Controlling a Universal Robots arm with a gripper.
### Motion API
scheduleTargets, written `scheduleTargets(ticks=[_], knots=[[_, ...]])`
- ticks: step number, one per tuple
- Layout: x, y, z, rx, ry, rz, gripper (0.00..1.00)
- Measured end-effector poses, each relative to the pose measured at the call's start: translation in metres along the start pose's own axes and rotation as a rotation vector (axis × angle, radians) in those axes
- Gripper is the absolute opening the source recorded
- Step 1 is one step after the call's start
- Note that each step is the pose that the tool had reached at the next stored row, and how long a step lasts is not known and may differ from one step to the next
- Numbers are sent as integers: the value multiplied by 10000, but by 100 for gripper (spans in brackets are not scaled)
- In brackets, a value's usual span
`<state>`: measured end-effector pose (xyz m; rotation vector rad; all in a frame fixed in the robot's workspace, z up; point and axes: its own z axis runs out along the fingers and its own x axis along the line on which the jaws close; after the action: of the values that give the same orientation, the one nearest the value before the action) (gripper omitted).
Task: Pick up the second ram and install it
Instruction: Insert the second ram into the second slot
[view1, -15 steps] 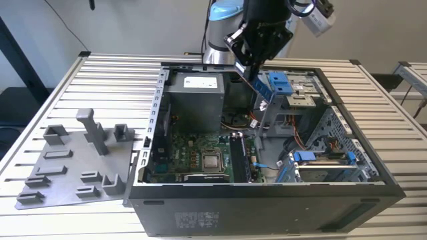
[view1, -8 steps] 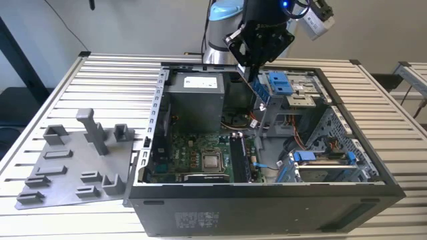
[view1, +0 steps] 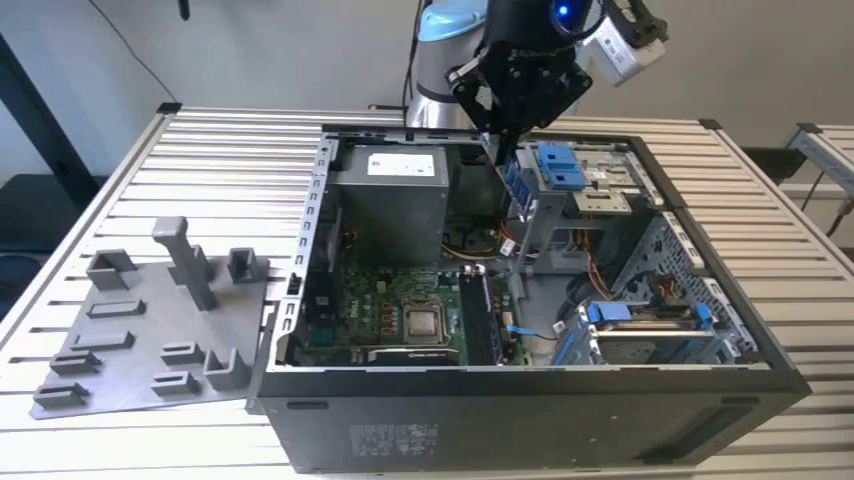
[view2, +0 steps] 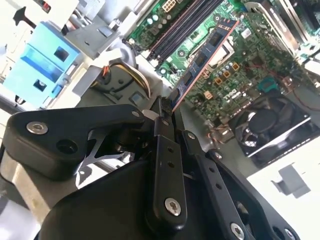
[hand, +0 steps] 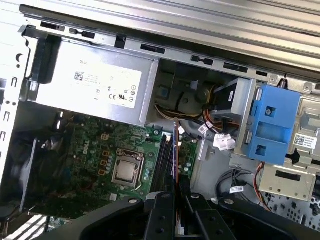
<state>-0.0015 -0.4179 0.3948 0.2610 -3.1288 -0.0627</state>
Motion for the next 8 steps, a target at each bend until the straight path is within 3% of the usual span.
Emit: scheduleTargets(ticks=[8], knots=[[0, -1, 12, 10, -50, 1277, 15]])
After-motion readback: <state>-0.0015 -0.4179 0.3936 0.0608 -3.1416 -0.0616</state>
